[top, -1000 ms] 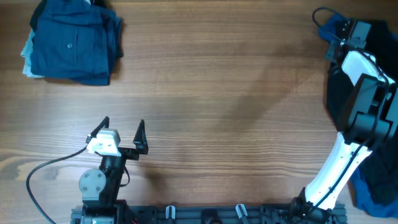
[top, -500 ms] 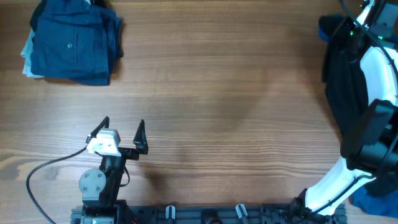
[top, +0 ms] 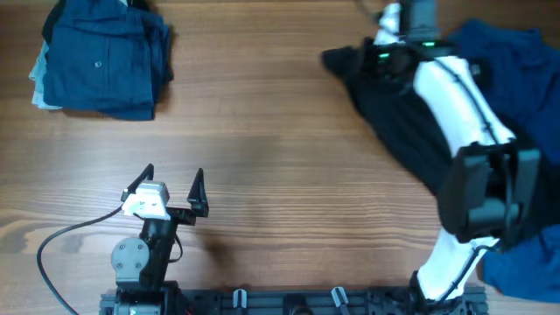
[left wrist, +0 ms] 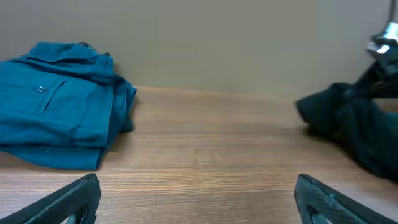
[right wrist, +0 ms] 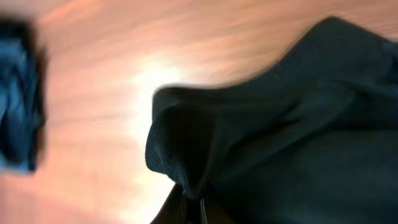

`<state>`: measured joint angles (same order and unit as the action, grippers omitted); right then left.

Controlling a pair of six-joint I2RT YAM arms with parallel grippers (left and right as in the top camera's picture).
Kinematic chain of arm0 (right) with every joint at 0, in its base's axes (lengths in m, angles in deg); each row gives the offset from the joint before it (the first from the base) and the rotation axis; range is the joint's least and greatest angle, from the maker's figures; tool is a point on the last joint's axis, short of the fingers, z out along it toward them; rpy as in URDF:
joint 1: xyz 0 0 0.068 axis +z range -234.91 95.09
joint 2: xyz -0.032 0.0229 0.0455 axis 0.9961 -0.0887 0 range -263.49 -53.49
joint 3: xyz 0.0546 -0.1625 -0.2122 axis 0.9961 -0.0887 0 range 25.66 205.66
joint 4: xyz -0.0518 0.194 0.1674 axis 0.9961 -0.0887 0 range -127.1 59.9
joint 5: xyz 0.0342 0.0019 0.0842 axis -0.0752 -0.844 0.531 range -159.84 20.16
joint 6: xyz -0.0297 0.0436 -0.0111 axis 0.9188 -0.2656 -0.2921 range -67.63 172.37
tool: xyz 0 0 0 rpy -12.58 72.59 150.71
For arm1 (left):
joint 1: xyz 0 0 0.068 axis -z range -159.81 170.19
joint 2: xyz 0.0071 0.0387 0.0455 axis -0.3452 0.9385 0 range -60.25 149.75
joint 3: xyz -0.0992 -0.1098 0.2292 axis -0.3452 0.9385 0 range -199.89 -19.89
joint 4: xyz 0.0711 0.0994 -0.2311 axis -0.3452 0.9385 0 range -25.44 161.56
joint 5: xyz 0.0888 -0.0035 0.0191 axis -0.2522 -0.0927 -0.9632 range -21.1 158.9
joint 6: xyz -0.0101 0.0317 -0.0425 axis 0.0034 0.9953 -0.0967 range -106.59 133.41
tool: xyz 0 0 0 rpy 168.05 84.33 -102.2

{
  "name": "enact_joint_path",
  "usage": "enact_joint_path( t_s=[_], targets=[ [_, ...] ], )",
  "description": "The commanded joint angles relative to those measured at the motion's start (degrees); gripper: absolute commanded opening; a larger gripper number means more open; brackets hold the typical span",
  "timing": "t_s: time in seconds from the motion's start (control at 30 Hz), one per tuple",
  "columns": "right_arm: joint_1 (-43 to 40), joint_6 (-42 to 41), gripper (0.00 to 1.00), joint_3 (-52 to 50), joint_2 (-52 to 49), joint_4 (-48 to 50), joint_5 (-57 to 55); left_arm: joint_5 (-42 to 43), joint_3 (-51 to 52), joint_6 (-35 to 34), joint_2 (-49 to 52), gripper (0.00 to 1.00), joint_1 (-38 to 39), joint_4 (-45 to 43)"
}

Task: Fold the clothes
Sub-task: 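Drag the black shirt with the right gripper leftward onto the table center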

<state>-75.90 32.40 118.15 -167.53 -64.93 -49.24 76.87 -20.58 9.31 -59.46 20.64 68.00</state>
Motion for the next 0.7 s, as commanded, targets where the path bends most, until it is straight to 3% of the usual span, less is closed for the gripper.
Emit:
enact_joint_path(
  t_s=[0.0,0.2,0.37,0.5,0.67],
  targets=[
    [8.3,-1.2,0.04,0.8,-0.1,-0.7,2.6,0.3,0.4,0.9,-0.3,1.0,-0.2,0.2],
    [21.4,-1.2,0.18,0.8,-1.0,-0.5,2.4,0.3,0.4,0.9,-0.3,1.0,-0.2,0.2],
    [26.4,-2.3,0.2,0.8,-1.0,1.2,1.9,0.3,0.4,0.9,-0.3,1.0,-0.2,0.2],
    [24.5,-2.6,0.27,1.0,-0.4,-1.0,-4.3,0.3,0.4,0.9,-0.3,1.0,-0.2,0.2],
    [14.9,-2.7,0.38,1.0,5.8,-10.7,-11.2,0.3,0.4,0.9,-0.3,1.0,-0.2,0.2]
  ],
)
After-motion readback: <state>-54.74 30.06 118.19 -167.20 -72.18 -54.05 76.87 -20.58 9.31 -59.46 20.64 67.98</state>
